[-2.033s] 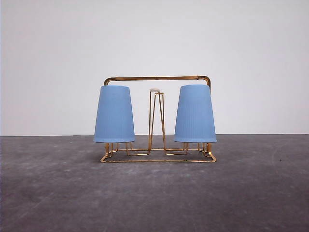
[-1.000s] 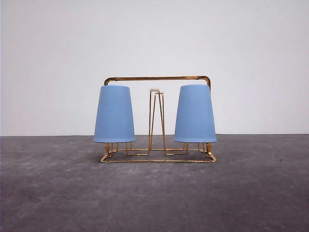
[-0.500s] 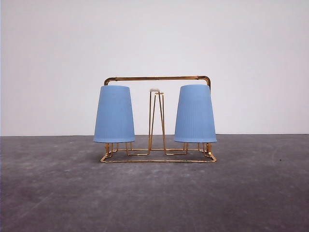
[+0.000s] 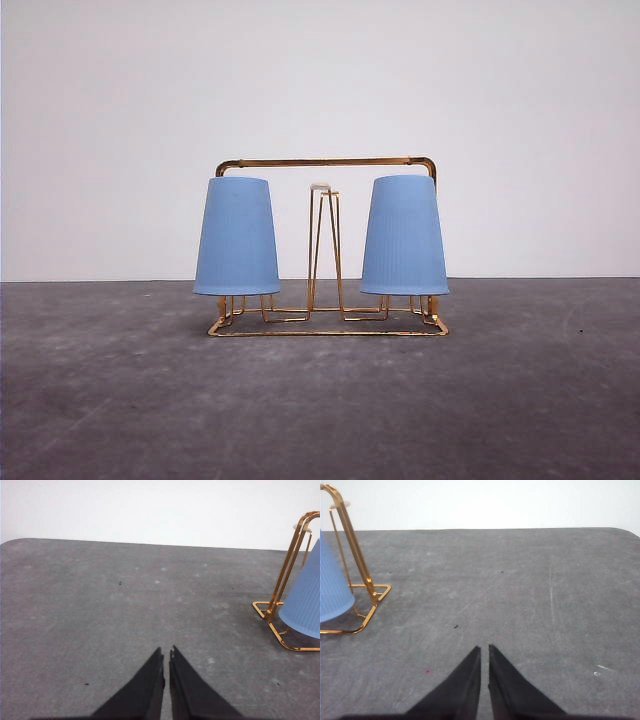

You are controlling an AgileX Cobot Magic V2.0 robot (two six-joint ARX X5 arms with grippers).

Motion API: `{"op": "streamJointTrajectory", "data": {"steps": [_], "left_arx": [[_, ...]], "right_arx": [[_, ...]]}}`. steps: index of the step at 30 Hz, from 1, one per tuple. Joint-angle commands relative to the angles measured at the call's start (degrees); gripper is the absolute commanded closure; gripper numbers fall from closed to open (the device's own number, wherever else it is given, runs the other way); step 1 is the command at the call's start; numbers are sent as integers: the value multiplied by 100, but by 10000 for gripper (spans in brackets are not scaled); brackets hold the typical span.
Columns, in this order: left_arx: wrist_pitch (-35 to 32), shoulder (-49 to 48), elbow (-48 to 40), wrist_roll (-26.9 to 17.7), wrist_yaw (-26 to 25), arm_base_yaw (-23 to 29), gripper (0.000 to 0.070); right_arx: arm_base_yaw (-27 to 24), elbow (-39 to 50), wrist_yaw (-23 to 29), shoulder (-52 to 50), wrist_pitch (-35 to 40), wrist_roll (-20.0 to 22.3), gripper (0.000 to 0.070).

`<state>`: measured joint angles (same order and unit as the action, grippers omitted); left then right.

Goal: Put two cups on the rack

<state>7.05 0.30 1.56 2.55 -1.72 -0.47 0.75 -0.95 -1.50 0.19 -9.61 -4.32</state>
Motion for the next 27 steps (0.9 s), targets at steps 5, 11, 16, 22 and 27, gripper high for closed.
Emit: {"op": "streamJointTrajectory", "data": {"steps": [5, 11, 16, 22, 27], "left_arx": [[-66, -11, -83, -39, 4, 4, 700], [-68, -11, -83, -39, 4, 4, 700], [-68, -11, -83, -39, 4, 4, 700], [-66, -11, -83, -39, 4, 4, 700], [-68, -11, -83, -39, 4, 4, 700]], "right_arx": [[9, 20, 3, 2, 63, -13, 674], [9, 20, 4, 2, 63, -13, 675], [9, 20, 4, 2, 63, -13, 674], [9, 20, 4, 2, 63, -13, 675], [9, 20, 4, 2, 62, -13, 674]]}}
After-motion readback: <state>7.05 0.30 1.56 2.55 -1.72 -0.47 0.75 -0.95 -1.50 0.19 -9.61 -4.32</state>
